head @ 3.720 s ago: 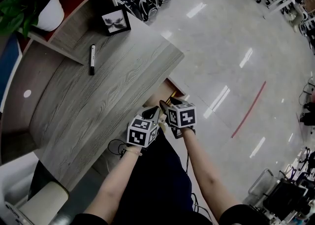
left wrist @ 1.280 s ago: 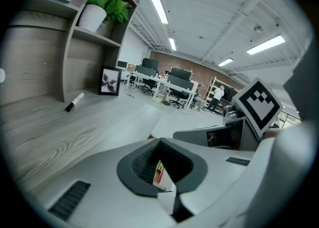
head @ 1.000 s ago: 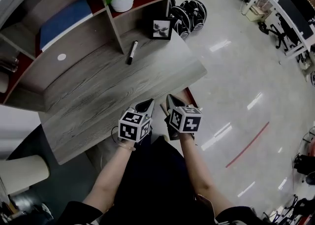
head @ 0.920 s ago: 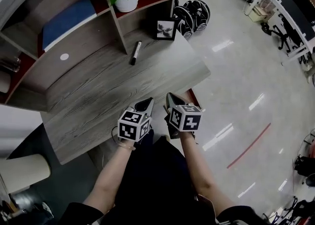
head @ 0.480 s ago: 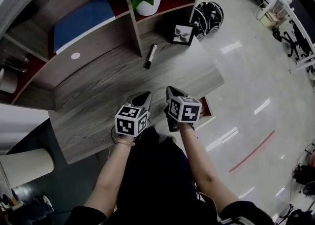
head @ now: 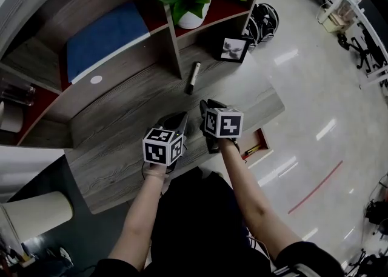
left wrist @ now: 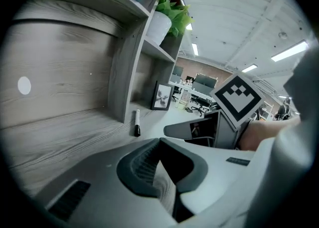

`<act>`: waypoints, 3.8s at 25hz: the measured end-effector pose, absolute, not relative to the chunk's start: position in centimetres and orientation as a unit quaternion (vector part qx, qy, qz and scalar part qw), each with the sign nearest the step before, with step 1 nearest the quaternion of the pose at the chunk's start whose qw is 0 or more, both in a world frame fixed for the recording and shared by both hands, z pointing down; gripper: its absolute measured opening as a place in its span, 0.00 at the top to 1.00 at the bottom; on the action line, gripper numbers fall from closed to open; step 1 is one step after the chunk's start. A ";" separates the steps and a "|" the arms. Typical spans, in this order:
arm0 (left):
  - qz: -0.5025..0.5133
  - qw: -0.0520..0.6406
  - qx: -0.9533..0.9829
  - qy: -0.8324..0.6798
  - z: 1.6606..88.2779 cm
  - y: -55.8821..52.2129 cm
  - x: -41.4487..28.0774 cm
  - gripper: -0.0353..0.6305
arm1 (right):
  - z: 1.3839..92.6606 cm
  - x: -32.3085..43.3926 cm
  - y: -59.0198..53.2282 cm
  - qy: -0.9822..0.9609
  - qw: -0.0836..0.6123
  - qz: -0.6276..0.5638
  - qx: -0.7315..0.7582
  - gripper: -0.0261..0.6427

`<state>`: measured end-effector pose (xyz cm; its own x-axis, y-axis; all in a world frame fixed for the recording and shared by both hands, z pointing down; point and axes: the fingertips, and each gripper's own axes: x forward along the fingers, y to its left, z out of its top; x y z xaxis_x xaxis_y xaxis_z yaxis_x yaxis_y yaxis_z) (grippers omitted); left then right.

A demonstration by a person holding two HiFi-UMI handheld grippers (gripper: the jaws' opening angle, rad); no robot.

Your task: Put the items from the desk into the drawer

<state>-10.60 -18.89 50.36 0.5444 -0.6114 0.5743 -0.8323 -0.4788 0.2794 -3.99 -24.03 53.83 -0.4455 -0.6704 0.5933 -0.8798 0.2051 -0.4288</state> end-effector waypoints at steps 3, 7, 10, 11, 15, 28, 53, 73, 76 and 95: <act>0.205 0.272 0.835 -0.432 51.0 -20.1 -11.2 0.93 | 54.4 -5.3 -25.5 -0.766 0.144 0.370 0.505 0.86; 0.196 0.276 0.833 -0.438 51.5 -22.1 -12.4 0.93 | 55.1 -6.7 -27.5 -0.765 0.146 0.365 0.510 0.85; 0.194 0.281 0.830 -0.441 52.1 -23.1 -13.3 0.93 | 55.9 -7.4 -28.6 -0.764 0.151 0.361 0.514 0.85; 0.196 0.281 0.830 -0.441 52.3 -23.3 -13.6 0.93 | 56.1 -7.5 -28.9 -0.762 0.153 0.361 0.515 0.85; 0.197 0.285 0.827 -0.442 52.9 -23.9 -14.6 0.93 | 57.0 -7.8 -30.3 -0.750 0.157 0.364 0.529 0.84; 0.200 0.293 0.825 -0.440 54.0 -24.5 -16.3 0.93 | 58.8 -8.6 -33.3 -0.689 0.226 0.325 0.607 0.81; 0.204 0.290 0.833 -0.425 54.3 -24.2 -16.0 0.93 | 58.7 -8.2 -33.3 -0.659 0.202 0.377 0.619 0.84; 0.201 0.287 0.846 -0.401 52.4 -22.1 -9.7 0.93 | 55.2 -0.2 -28.7 -0.655 0.170 0.367 0.638 0.84; 0.205 0.286 0.852 -0.387 52.3 -21.3 -7.9 0.93 | 55.0 1.3 -27.4 -0.648 0.166 0.370 0.644 0.84; 0.234 0.268 0.888 -0.291 52.3 -15.7 2.1 0.93 | 54.1 11.7 -18.6 -0.586 0.121 0.380 0.706 0.84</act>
